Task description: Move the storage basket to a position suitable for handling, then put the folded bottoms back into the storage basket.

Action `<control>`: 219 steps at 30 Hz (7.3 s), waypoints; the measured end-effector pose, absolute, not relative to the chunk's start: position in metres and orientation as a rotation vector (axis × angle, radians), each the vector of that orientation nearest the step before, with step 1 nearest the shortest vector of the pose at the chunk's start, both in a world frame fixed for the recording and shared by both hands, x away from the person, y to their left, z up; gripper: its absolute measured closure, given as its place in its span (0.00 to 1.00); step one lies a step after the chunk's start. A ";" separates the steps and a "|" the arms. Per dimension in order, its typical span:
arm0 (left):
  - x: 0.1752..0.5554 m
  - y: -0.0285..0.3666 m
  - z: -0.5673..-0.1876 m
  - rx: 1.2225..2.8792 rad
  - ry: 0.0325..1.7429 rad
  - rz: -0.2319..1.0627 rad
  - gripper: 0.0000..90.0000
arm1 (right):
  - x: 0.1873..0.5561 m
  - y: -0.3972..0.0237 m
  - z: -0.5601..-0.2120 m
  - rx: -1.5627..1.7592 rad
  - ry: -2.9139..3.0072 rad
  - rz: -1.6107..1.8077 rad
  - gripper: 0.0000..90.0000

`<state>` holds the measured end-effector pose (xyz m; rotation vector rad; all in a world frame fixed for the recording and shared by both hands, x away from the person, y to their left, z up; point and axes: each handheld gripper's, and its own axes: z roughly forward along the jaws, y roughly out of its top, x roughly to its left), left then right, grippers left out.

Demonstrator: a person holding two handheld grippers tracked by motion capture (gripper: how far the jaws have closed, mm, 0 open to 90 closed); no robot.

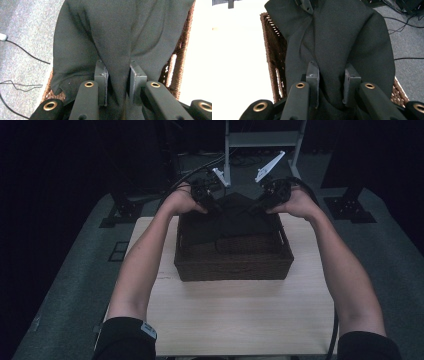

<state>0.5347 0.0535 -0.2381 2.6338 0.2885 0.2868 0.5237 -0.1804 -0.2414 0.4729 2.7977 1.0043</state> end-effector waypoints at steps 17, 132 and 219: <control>0.534 0.051 -0.252 2.637 0.285 0.285 0.81 | 0.522 -0.183 -0.256 0.489 2.805 1.002 0.79; 0.552 0.044 -0.401 2.711 0.531 0.112 0.72 | 0.545 -0.157 -0.392 0.697 2.921 0.699 0.78; 0.468 0.098 -0.338 2.432 0.550 0.191 0.32 | 0.448 -0.242 -0.327 0.727 2.716 1.042 0.49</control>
